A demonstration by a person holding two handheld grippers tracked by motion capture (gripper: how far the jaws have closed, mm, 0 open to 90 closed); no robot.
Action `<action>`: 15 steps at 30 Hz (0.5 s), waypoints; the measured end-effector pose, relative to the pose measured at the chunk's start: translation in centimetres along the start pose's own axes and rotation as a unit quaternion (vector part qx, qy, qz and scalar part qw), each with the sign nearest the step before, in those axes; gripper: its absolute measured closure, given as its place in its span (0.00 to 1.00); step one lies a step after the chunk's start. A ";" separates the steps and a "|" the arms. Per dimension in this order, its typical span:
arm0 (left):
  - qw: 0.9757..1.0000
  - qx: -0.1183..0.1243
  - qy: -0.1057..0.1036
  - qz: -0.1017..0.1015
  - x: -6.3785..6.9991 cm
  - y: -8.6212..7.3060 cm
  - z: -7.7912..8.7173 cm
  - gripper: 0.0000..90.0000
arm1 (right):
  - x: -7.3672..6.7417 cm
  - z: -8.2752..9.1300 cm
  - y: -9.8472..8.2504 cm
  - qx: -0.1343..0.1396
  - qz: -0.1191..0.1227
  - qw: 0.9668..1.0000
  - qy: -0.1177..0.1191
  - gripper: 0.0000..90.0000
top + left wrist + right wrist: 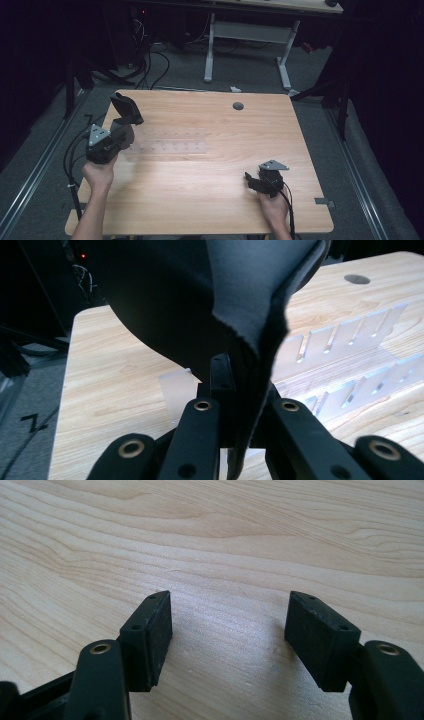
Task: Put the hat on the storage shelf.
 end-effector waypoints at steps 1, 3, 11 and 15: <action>1.000 -0.005 0.002 0.002 -0.2 -0.2 0.0 0.96 | 0.0 0.0 0.0 0.000 0.000 1.000 0.000 0.40; 1.000 -0.005 0.005 0.008 -0.4 -0.4 0.1 0.96 | 0.0 0.0 0.0 0.000 0.000 1.000 0.000 0.40; 1.000 -0.017 0.003 0.022 -0.6 -0.8 0.1 0.94 | 0.0 0.0 0.0 0.000 0.000 1.000 0.000 0.40; 0.999 -0.015 0.002 0.029 -0.5 -0.5 0.2 0.91 | 0.0 0.0 0.0 0.000 0.000 1.000 0.000 0.40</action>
Point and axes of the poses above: each handheld gripper's, and its own axes: z roughly backward along the jaws, y roughly out of its top, x roughly to its right, the point moved 1 cm from there along -z, roughly forward along the jaws, and after that the axes turned 9 degrees about x, right-handed, at the moved point
